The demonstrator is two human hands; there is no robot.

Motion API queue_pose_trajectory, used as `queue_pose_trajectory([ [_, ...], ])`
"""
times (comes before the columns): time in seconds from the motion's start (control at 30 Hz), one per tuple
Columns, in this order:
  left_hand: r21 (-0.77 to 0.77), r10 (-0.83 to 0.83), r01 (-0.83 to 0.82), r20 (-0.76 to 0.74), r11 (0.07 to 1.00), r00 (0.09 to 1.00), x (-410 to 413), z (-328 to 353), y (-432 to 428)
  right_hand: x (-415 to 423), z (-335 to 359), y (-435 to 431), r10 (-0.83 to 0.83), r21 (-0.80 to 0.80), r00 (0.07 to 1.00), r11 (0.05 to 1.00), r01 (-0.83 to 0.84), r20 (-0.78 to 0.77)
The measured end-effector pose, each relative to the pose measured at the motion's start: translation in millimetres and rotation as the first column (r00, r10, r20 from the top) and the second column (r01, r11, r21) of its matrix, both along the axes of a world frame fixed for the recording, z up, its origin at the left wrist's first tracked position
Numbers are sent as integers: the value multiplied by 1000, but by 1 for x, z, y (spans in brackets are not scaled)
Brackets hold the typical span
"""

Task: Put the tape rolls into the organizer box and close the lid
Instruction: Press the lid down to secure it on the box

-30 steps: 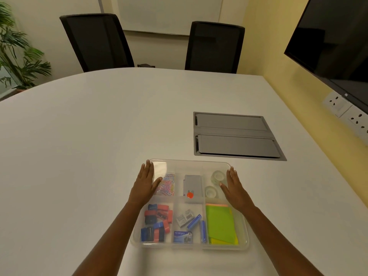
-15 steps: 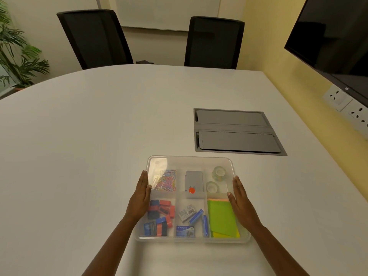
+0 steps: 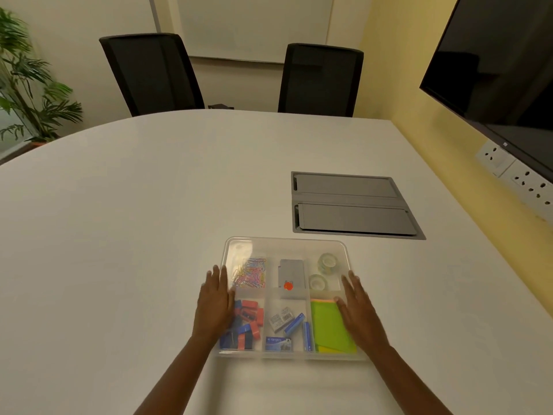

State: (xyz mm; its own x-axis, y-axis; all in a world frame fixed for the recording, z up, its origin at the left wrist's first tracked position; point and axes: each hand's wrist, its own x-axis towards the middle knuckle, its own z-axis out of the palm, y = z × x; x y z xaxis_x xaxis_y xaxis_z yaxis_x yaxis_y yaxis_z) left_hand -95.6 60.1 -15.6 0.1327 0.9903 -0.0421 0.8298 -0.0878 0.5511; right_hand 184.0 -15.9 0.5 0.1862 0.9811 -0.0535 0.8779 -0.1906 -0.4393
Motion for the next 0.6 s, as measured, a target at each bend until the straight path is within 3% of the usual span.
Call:
queue_pose_trajectory([
  [0.07, 93, -129, 143, -134, 985, 982, 2, -1, -18, -13, 0, -15, 123, -53, 979, 992, -115, 165],
  [0.17, 86, -230, 254, -217, 964, 949, 4, -9, -42, -29, 3, -39, 200, -68, 917, 980, -188, 345],
  [0.3, 145, -249, 292, -255, 945, 934, 3, -8, -63, -40, 7, -54, 199, -140, 916, 977, -158, 349],
  [0.43, 40, -290, 309, -247, 950, 925, 7, 12, -70, -44, 7, -54, 203, -158, 907, 975, -154, 370],
  [0.6, 115, -202, 254, -342, 960, 918, 3, 9, -71, -49, 5, -52, 178, -166, 902, 979, -121, 394],
])
